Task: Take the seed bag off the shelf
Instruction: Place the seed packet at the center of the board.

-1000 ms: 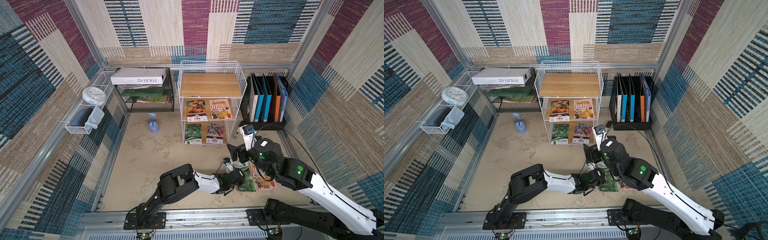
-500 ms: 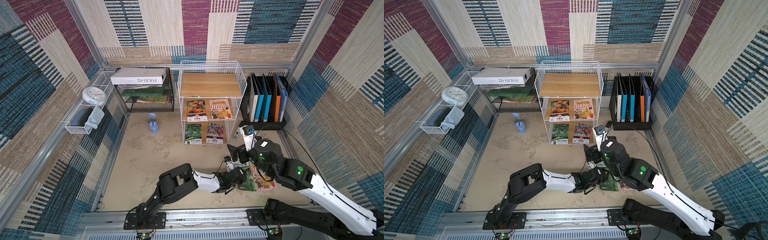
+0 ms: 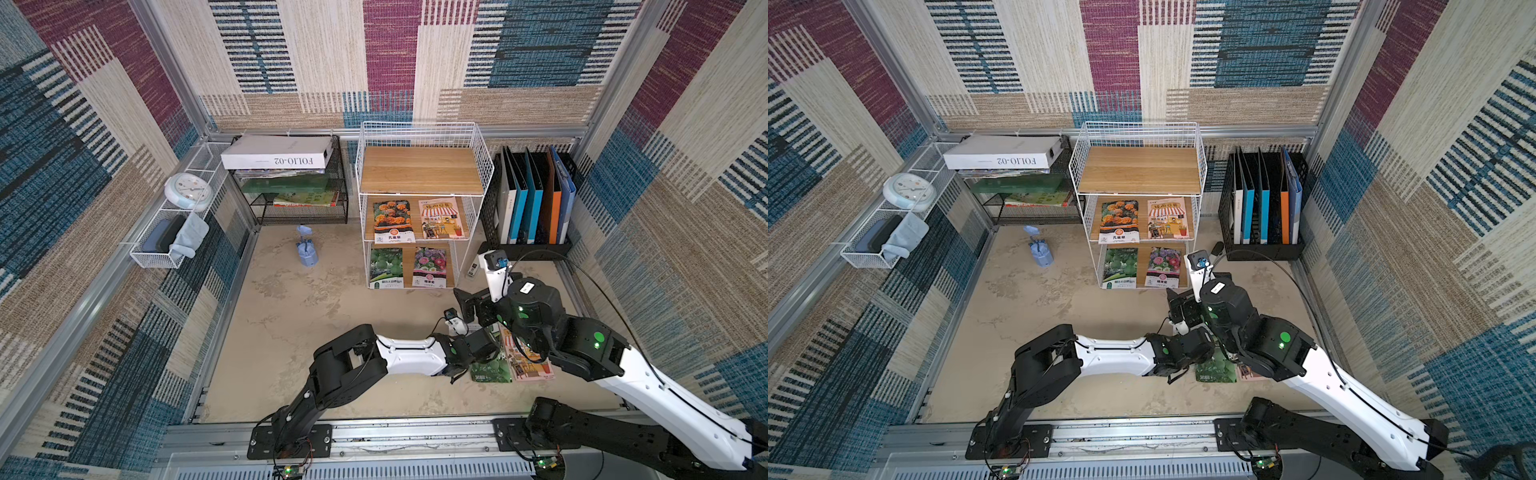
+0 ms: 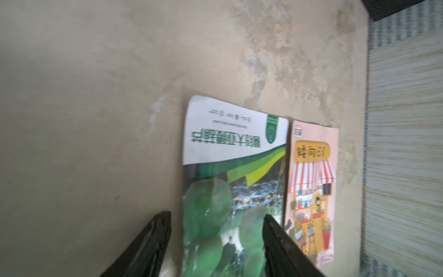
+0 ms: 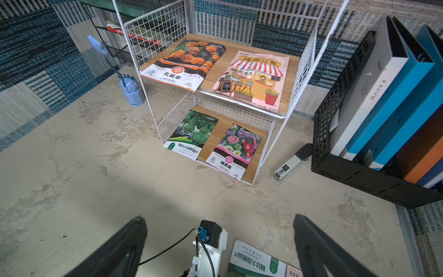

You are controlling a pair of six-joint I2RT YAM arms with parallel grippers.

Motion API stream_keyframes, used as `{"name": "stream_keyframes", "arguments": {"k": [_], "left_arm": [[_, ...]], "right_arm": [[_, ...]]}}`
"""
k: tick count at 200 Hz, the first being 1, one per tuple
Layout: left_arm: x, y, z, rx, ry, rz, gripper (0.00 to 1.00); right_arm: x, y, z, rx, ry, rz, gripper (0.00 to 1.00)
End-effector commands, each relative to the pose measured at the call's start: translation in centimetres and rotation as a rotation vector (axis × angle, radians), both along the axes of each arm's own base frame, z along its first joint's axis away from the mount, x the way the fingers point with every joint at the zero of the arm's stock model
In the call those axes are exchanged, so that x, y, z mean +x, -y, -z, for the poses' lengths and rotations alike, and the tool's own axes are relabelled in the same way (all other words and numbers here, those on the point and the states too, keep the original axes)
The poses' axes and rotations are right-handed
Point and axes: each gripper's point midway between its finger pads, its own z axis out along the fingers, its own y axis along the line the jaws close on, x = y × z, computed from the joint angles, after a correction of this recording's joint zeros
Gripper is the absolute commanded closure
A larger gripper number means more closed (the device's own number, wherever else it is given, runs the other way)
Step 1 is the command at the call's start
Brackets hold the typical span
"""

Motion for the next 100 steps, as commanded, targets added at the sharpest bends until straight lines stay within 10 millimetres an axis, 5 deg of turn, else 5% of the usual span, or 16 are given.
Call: {"name": "stream_keyframes", "arguments": {"k": [1, 52, 100], "left_arm": [[-0.7, -4.8, 0.6, 0.195, -0.021, -0.051, 0.33], [0.0, -10.9, -5.3, 0.161, 0.134, -0.149, 0.34], [0.2, -17.9, -11.8, 0.135, 0.264, -0.111, 0.30]], "right_arm": [[0.2, -0.2, -0.3, 0.026, 0.004, 0.006, 0.01], [0.8, -0.7, 0.2, 0.009, 0.011, 0.013, 0.00], [1.7, -1.5, -3.5, -0.122, 0.104, -0.072, 0.03]]}}
